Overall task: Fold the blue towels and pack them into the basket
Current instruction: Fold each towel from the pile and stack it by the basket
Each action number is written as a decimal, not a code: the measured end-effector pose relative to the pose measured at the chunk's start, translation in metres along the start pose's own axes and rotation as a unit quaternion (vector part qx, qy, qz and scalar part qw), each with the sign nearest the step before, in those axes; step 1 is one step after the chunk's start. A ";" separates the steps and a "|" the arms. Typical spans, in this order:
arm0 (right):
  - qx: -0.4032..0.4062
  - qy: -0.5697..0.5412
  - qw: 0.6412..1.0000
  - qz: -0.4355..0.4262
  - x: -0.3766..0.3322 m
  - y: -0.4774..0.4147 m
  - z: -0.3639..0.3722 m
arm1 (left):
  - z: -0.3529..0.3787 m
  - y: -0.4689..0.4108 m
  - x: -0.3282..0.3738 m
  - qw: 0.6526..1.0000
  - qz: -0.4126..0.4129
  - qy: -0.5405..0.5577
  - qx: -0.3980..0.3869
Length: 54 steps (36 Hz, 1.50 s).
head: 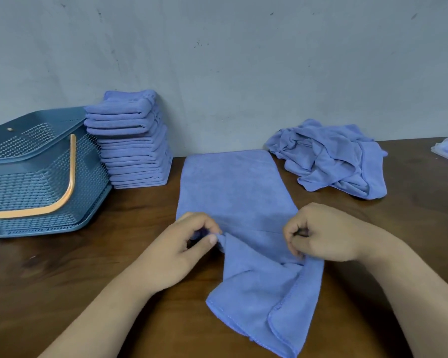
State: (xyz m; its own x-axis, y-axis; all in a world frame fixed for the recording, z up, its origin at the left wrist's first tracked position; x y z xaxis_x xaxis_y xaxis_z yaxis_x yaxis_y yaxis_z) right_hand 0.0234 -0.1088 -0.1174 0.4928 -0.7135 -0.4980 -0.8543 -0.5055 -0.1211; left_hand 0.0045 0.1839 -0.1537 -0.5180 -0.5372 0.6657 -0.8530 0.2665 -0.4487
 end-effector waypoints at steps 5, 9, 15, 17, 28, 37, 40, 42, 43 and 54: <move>0.091 -0.089 0.991 -0.034 -0.024 -0.005 0.014 | 0.021 -0.008 0.024 0.998 0.060 -0.027 0.017; 0.087 -0.010 0.996 -0.023 -0.036 -0.010 0.037 | 0.025 -0.011 0.019 0.999 0.035 -0.032 0.024; 0.081 -0.039 0.996 0.016 -0.023 -0.014 0.043 | -0.019 -0.010 -0.010 0.990 -0.022 -0.073 0.115; 0.076 -0.130 0.987 0.051 -0.016 -0.014 0.042 | -0.022 -0.006 -0.011 0.994 -0.004 -0.069 0.081; 0.069 -0.247 0.966 0.038 -0.010 -0.017 0.044 | 0.020 -0.005 0.005 0.984 -0.161 0.044 0.062; 0.052 -0.142 0.988 -0.012 -0.010 -0.016 0.048 | 0.025 -0.006 0.007 0.934 -0.276 0.205 0.098; 0.037 -0.106 0.994 -0.007 -0.008 -0.015 0.044 | 0.011 -0.005 0.005 0.870 -0.352 0.335 0.085; 0.033 -0.094 0.995 0.000 -0.005 -0.014 0.041 | 0.004 -0.003 0.001 0.853 -0.395 0.335 0.065; 0.030 -0.093 0.995 0.000 -0.005 -0.013 0.040 | 0.002 -0.001 -0.002 0.857 -0.406 0.312 0.059; 0.009 -0.191 0.979 -0.071 -0.027 0.000 0.018 | -0.028 -0.006 -0.008 0.981 -0.177 0.032 0.077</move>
State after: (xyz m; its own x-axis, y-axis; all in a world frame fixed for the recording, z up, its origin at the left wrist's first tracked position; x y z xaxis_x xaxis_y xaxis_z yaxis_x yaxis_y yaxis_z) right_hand 0.0068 -0.0806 -0.1197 0.5118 -0.4023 -0.7591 -0.7867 -0.5745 -0.2259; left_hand 0.0125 0.2089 -0.1397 -0.1974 -0.5219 0.8299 -0.9630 -0.0552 -0.2638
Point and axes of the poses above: each hand's wrist, its own y-axis away from the middle knuckle, its own z-axis out of the palm, x = y × z, the point moved 4 cm from there along -y, towards the middle knuckle, and after that the axes turned 13 degrees about x, right-handed, at the moved point
